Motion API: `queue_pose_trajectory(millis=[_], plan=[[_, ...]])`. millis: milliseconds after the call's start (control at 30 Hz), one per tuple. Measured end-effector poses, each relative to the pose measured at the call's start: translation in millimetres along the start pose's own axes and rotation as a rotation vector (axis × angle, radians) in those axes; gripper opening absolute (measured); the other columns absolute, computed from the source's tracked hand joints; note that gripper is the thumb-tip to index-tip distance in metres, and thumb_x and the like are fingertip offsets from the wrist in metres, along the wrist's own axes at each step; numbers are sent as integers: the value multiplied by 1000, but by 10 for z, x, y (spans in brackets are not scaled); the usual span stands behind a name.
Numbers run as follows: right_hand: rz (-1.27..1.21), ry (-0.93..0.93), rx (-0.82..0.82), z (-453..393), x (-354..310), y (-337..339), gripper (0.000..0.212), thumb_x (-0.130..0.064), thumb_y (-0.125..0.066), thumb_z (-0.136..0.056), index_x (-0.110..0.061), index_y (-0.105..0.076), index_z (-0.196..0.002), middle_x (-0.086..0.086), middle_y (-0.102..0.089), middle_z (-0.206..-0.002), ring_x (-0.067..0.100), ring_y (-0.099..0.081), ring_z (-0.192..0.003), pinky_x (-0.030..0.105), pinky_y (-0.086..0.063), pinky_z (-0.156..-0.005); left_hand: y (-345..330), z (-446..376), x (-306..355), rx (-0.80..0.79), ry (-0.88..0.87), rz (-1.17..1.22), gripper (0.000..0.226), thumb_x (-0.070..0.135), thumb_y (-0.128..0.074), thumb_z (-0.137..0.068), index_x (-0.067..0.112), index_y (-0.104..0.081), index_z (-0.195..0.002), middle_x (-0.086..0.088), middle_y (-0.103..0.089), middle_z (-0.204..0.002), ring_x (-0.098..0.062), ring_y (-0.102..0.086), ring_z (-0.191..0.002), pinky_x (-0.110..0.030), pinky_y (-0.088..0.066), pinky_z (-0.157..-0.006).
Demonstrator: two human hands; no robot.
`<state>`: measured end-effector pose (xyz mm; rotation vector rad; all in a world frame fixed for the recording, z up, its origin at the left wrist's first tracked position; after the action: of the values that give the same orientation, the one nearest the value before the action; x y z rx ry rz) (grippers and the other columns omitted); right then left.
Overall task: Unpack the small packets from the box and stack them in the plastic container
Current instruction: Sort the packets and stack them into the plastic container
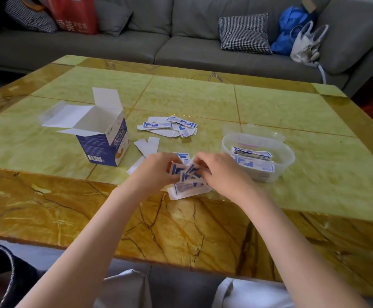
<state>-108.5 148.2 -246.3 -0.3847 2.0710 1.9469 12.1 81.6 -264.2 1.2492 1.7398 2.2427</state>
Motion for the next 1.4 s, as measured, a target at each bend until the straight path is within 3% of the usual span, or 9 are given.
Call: queue_pose_trajectory(millis=[100,233,433,633,900,1067,1167,1267,1400], plan=[[-50,-38,83,-1,54,35,8,-10,-49,-93,-13,-55,-98,1,-66,-97,14,-61,-82,31,-54,-75,65,2,-54,3,23,113,6,19,-67,-82,15,-64,-85,-1,-69,-86,-18,-63,-78,-27,-50,-67],[-128,-67,222,-26,74,97,15,-8,-53,-92,-11,-57,-106,2,-67,-98,10,-59,-77,19,-51,-67,78,9,-91,-28,50,144,15,23,-64,-85,13,-67,-96,3,-67,-89,-11,-62,-77,-19,-47,-61],[-221,-29,120,-29,-17,90,32,-10,-55,-91,-14,-58,-123,1,-65,-110,5,-54,-85,17,-47,-78,85,0,-96,-55,42,158,16,19,-60,-87,9,-67,-98,4,-63,-74,-4,-51,-59,-18,-41,-58],[-175,-16,67,-39,-1,22,24,-10,-53,-92,-13,-65,-113,0,-64,-106,9,-53,-85,16,-41,-73,57,39,-41,-76,36,131,22,24,-71,-79,26,-57,-96,8,-61,-80,-8,-57,-72,-21,-45,-67],[-188,-86,306,-37,80,228,18,-14,-47,-96,1,-56,-91,3,-53,-76,11,-45,-60,11,-38,-55,-88,54,37,-68,37,-138,29,41,-67,-79,17,-64,-95,5,-58,-87,-8,-54,-77,-20,-44,-66],[-192,-161,234,-20,121,167,19,-16,-44,-97,0,-54,-95,5,-53,-79,15,-46,-66,13,-34,-50,-192,35,79,-81,33,-225,19,30,-65,-81,14,-61,-92,2,-52,-83,-16,-50,-79,-20,-35,-56],[-333,-251,210,-13,151,137,18,-18,-45,-97,-4,-54,-94,2,-56,-83,11,-49,-66,17,-38,-55,-45,2,24,28,101,62,14,25,-68,-81,14,-60,-78,0,-58,-76,-14,-51,-68,-18,-35,-52],[-686,-339,194,-17,161,97,17,-19,-47,-96,-7,-58,-99,1,-63,-98,14,-60,-88,30,-50,-75,72,2,10,151,155,360,10,25,-68,-81,17,-62,-78,3,-63,-70,-11,-54,-61,-21,-42,-56],[-1090,-405,126,-24,75,-16,11,-13,-50,-94,-14,-60,-90,6,-68,-98,20,-64,-94,36,-51,-85,17,20,174,140,89,428,11,13,-63,-83,17,-60,-73,6,-62,-68,-13,-61,-65,-24,-48,-58]])
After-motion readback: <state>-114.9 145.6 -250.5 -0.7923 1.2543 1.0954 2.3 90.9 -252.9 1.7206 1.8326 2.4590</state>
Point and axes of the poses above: each hand's wrist, its own z-axis away from the middle knuckle, its own y-axis out of the back of the hand, x = y × z, the point moved 4 cm from there along -z, towards the middle knuckle
